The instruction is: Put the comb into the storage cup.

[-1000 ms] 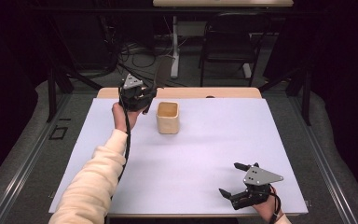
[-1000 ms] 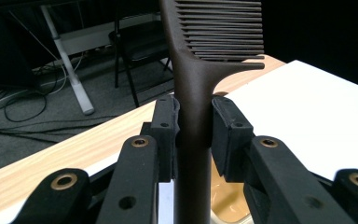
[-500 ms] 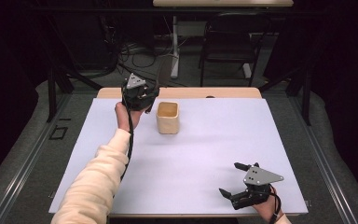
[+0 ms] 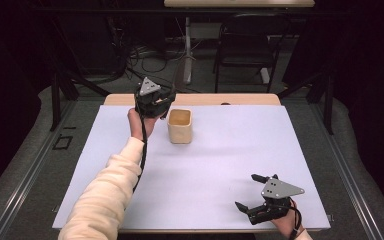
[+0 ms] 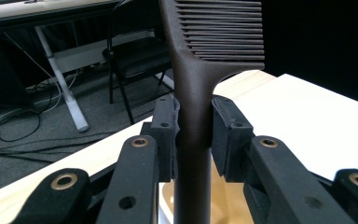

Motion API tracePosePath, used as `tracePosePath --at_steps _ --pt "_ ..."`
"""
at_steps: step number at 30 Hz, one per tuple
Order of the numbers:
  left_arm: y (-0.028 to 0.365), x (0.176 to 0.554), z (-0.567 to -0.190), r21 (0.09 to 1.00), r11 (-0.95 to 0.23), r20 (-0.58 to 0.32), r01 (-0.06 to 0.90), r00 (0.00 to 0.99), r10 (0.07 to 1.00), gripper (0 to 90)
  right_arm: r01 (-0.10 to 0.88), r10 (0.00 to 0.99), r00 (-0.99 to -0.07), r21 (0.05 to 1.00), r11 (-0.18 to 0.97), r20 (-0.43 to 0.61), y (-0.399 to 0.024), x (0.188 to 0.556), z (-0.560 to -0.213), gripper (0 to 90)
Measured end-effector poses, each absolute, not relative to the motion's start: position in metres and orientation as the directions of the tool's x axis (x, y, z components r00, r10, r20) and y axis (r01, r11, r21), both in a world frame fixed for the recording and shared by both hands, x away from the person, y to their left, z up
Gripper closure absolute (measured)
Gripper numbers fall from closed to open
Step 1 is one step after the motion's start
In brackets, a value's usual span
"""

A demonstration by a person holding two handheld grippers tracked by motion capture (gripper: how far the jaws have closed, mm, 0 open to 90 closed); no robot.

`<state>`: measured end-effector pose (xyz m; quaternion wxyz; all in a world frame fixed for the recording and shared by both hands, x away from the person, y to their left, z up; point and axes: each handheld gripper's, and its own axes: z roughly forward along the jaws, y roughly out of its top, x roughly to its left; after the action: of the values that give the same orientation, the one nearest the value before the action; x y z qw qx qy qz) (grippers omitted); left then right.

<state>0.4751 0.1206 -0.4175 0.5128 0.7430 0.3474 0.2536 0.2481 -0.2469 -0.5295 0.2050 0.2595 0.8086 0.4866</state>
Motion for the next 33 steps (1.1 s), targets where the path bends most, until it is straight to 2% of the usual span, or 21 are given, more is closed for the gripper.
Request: tracePosePath --at_steps 14,33 --pt "0.111 0.475 -0.414 0.953 -0.214 0.029 0.213 0.641 0.767 72.4 0.220 0.619 -0.781 0.893 0.392 -0.079 -0.247 0.248 -0.529 0.0" --pt "0.101 0.480 -0.423 0.965 -0.159 -0.016 0.208 0.652 0.758 72.4 0.219 0.618 -0.782 0.894 0.390 -0.078 -0.247 0.248 -0.530 0.0"
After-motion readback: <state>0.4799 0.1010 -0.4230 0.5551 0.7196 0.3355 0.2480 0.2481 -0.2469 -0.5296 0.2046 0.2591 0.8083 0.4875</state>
